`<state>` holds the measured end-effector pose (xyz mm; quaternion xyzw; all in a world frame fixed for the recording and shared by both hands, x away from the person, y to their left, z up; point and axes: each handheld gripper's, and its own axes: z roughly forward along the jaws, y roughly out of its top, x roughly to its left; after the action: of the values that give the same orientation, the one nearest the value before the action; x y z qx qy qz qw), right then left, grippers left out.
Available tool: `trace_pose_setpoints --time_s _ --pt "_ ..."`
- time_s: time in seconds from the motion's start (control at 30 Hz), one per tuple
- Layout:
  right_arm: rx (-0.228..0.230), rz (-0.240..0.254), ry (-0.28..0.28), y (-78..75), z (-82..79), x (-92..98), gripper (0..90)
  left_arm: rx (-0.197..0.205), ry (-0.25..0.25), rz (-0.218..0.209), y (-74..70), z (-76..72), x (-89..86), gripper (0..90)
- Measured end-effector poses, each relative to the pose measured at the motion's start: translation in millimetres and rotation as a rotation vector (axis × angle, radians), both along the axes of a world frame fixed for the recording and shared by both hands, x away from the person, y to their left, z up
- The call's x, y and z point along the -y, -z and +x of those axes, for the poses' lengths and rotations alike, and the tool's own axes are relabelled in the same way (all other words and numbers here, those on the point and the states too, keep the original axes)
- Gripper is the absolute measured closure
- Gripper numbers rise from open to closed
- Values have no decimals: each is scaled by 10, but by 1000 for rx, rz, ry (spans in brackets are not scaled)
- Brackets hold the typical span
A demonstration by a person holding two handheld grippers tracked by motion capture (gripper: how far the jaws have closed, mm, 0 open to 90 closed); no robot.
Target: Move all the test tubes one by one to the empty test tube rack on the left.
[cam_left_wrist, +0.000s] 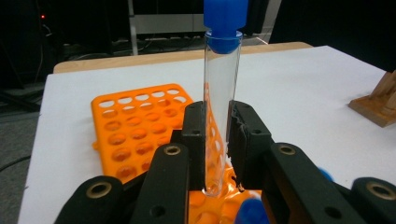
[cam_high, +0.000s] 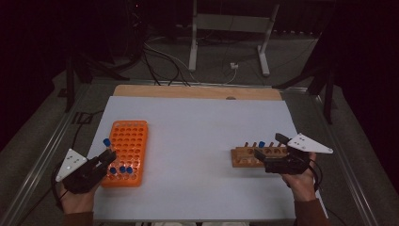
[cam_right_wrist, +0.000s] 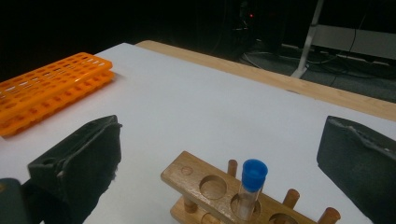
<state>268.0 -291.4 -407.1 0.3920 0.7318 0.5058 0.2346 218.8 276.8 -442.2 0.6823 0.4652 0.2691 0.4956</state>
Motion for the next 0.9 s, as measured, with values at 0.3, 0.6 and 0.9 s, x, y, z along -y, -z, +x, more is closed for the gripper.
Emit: trace_pose_setpoints --time_s 0.3,0.6,0.9 --pt "3 -1 6 5 -9 11 0 -19 -7 9 75 -51 -93 784" --pt "5 1 4 4 -14 11 0 -47 -5 17 150 -127 -128 784" --pt "4 -1 5 8 -15 14 0 -94 -4 40 266 -183 -145 784"
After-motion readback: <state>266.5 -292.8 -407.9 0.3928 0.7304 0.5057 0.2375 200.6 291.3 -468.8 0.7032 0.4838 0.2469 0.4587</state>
